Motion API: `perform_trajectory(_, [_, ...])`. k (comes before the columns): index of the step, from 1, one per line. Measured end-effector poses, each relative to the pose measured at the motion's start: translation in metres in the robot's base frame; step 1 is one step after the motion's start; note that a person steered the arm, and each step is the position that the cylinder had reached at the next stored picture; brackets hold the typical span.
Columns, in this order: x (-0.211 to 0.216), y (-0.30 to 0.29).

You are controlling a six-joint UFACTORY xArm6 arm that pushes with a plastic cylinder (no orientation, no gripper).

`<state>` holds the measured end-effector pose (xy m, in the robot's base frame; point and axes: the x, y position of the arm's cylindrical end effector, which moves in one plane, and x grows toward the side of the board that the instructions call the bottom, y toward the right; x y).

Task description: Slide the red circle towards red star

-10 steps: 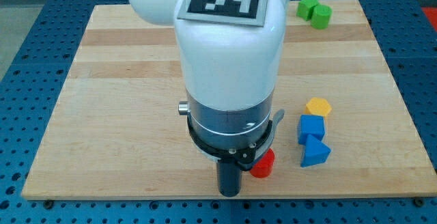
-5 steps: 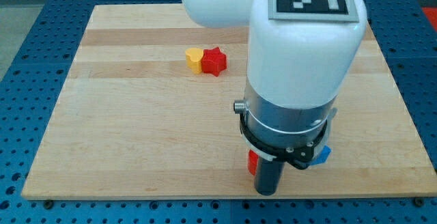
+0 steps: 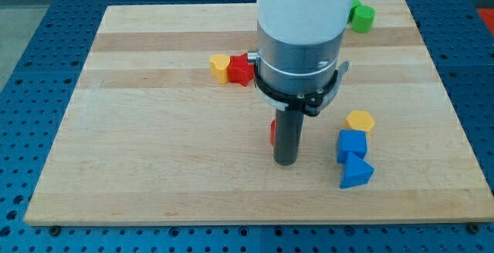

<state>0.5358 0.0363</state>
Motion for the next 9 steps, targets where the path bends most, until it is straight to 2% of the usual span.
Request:
perform_trajectory(5, [-0.039,-0.001])
perform_trajectory(8, [-0.121,-0.003])
perform_trajectory(9, [-0.132,-0.008])
